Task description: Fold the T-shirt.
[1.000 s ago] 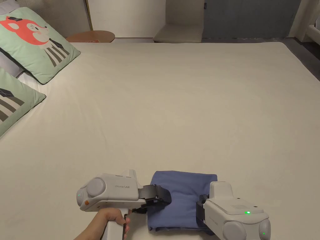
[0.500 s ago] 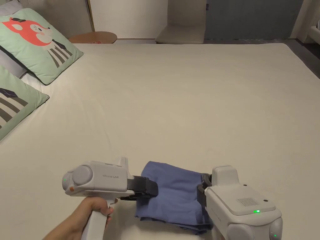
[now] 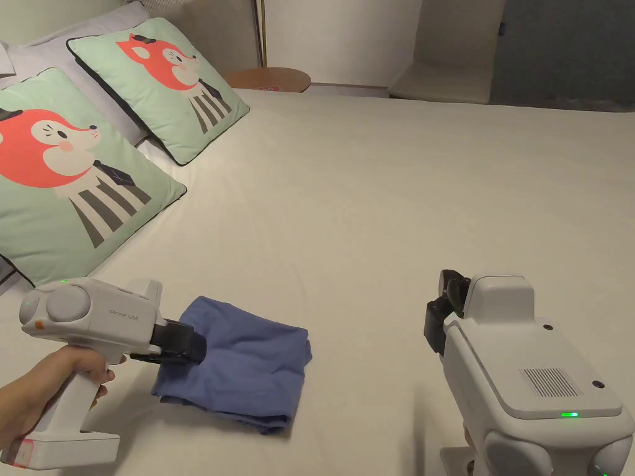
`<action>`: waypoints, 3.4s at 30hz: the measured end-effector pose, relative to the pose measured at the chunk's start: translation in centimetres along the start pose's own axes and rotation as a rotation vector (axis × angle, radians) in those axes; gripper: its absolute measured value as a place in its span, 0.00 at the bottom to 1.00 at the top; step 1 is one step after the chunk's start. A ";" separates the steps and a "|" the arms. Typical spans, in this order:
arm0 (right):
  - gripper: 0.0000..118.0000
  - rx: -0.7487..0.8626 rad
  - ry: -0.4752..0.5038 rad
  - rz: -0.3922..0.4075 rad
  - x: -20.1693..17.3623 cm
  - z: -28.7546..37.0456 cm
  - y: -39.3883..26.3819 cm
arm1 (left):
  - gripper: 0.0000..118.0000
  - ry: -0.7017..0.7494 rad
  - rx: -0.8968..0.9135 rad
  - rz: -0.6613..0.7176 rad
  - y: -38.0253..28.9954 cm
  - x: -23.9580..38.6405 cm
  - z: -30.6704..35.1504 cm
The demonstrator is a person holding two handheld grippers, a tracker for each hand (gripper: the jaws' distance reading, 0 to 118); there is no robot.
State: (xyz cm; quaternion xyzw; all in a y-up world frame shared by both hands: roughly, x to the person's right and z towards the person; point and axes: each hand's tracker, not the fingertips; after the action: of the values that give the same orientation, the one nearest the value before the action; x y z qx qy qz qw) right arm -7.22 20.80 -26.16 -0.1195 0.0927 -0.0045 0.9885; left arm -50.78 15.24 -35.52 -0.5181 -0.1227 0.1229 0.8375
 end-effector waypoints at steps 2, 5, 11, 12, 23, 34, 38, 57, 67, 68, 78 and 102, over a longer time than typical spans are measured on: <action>0.00 0.005 0.005 0.013 -1.0 -0.9 0.1 | 0.20 0.068 -0.001 0.009 0.6 -3.2 1.1; 0.00 -0.003 0.018 0.029 -2.2 -2.0 0.1 | 0.20 0.126 0.001 0.048 2.1 -8.6 2.3; 0.00 -0.028 0.021 0.038 -2.9 -3.7 -1.4 | 0.21 0.186 0.001 0.120 2.2 -12.0 3.5; 0.00 -0.032 0.023 0.041 -2.8 -3.9 -1.5 | 0.23 0.196 0.001 0.126 2.3 -12.3 3.4; 0.00 -0.022 0.022 0.039 -1.2 -0.7 0.2 | 0.92 0.295 0.103 0.093 2.3 -8.0 4.8; 0.00 0.105 -0.014 0.040 3.6 6.2 3.6 | 0.92 0.342 0.589 -0.152 -1.0 10.4 13.0; 0.00 0.146 -0.031 0.039 5.6 8.6 4.5 | 0.92 0.343 0.807 -0.253 -4.6 18.1 14.2; 0.00 0.259 -0.211 0.054 12.2 15.6 3.4 | 0.89 0.246 1.174 -0.352 -13.7 34.0 7.7; 0.00 0.262 -0.249 0.040 13.5 16.1 3.2 | 0.00 0.201 1.155 -0.380 -14.2 35.5 6.5; 0.00 0.262 -0.250 0.040 13.5 16.1 3.2 | 0.00 0.199 1.155 -0.379 -14.1 35.7 6.5; 0.00 0.269 -0.255 0.053 13.3 17.0 4.1 | 0.00 0.206 1.149 -0.349 -13.8 34.9 6.5; 0.00 0.265 -0.256 0.062 13.6 16.0 4.3 | 0.00 0.219 1.141 -0.339 -13.2 34.6 6.5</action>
State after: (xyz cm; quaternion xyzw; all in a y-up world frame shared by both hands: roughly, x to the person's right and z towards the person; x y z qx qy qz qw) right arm 9.01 28.35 -14.39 0.0149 -0.0317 0.0288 0.9990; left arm -19.39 26.53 -18.14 0.0302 -0.0313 -0.0200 0.9989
